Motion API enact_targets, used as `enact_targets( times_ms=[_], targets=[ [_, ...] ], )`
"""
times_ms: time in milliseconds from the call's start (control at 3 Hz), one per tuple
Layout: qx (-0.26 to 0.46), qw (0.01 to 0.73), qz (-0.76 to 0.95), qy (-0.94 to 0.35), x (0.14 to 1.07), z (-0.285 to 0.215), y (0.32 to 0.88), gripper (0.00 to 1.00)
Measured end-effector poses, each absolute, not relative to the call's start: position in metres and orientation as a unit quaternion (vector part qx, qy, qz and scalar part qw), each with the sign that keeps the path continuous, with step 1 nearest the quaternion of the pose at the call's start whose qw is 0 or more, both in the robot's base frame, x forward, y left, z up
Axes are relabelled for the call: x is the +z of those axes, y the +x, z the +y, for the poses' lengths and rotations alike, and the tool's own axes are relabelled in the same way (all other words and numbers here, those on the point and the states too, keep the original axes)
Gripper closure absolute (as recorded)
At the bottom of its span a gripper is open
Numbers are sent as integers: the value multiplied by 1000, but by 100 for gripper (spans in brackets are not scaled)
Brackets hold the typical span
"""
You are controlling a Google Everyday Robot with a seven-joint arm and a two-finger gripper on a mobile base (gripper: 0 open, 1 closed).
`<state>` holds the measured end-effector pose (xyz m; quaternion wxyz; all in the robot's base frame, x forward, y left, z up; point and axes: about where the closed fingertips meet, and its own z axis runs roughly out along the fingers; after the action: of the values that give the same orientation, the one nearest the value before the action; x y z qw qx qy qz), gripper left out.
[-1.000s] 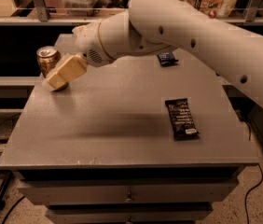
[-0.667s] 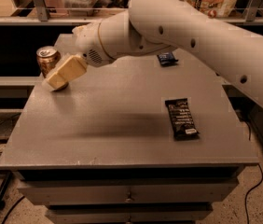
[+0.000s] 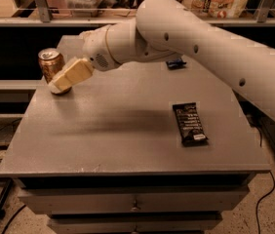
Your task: Pick orange can
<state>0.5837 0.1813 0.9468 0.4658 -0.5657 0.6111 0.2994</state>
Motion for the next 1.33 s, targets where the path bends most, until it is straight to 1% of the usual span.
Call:
enact_targets(
  times_ms=[1000,1333],
  targets=[
    [330,474,592,-562,917,224,625,0],
    [347,476,585,-557,906,240,630,18]
  ],
)
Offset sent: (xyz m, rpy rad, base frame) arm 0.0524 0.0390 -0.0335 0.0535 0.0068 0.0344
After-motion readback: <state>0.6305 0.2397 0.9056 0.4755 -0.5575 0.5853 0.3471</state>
